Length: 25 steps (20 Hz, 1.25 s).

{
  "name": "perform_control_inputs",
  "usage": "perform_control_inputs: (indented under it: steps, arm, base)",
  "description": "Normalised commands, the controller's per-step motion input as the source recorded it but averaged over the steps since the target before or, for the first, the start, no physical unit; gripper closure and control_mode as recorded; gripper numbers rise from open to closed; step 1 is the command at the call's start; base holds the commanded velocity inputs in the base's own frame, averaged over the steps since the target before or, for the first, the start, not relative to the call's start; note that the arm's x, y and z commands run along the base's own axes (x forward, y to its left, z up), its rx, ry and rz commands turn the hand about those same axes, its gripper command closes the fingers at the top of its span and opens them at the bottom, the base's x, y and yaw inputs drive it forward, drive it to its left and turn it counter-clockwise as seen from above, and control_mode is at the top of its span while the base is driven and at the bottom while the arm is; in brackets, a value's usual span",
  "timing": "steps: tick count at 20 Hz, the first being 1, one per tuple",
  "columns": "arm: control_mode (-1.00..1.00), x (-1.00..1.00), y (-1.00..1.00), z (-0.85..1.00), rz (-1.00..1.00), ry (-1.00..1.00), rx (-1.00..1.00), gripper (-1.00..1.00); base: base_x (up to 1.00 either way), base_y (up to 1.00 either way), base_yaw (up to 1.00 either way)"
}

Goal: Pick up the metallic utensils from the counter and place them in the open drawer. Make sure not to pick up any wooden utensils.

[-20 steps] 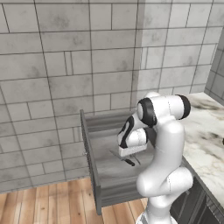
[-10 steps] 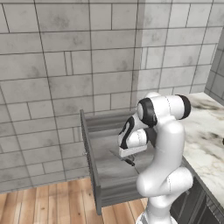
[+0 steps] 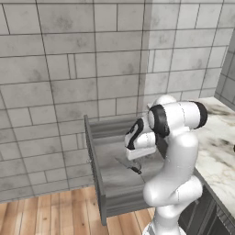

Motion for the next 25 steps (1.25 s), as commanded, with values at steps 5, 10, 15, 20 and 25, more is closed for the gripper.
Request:
perform_control_inputs:
  steps: [5,10,15,20,25]
  arm:
    - [-1.00,-0.40,-0.02,1.00,0.00,0.02,0.00,-1.00]
    - [-1.00,-0.66,-0.06,1.00,0.00,0.05,0.01,-1.00]
    - [-1.00,-0.65,-0.01,1.00,0.00,0.06,0.00,-1.00]
    - [-1.00,-0.80,-0.07,1.00,0.00,0.07,0.00,-1.00]
    - [-1.00,-0.89,-0.14,0.84,0.00,0.10,0.00,-1.00]
  base:
    - [0.00,0.00,0.00]
    - [0.00,0.00,0.00]
    - [0.00,0.00,0.00]
    - [0.00,0.00,0.00]
    - [0.00,0.00,0.00]
